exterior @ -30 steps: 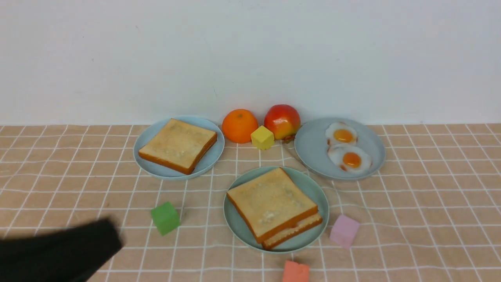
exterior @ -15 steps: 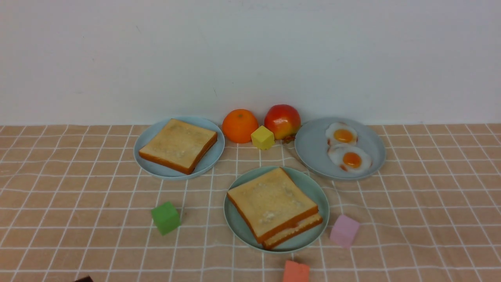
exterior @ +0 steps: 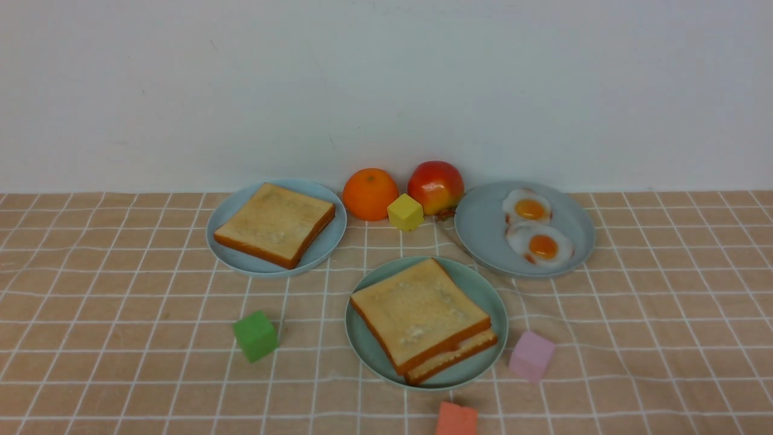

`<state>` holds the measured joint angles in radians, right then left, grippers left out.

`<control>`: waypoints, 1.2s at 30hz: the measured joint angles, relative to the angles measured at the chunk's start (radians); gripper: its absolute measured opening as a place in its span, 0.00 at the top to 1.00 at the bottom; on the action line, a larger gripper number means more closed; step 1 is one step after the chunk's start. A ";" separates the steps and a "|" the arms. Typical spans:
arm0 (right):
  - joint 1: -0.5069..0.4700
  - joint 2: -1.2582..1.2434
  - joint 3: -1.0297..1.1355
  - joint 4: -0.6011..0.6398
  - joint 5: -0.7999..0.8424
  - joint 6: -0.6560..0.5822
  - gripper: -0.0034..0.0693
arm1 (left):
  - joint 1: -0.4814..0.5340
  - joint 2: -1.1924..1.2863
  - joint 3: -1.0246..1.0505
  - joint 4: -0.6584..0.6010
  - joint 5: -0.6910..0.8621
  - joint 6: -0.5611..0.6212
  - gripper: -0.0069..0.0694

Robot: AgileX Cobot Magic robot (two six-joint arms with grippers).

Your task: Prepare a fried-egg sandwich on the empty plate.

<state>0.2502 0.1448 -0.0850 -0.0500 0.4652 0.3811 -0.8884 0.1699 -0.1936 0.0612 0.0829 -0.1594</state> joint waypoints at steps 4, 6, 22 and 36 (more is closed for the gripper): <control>-0.075 -0.046 0.055 -0.019 -0.046 -0.006 0.93 | 0.000 0.000 0.000 0.000 0.000 0.000 0.93; -0.133 -0.092 0.095 -0.023 -0.116 -0.067 0.97 | 0.000 0.000 0.000 0.000 0.000 0.000 0.93; -0.186 -0.155 0.104 -0.005 -0.096 -0.222 0.97 | 0.000 0.000 0.000 0.000 0.001 0.000 0.93; -0.186 -0.155 0.103 -0.002 -0.090 -0.223 0.96 | 0.000 0.000 0.000 0.000 0.001 0.000 0.91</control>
<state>0.0639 -0.0099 0.0182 -0.0520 0.3752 0.1585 -0.8884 0.1699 -0.1936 0.0612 0.0836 -0.1594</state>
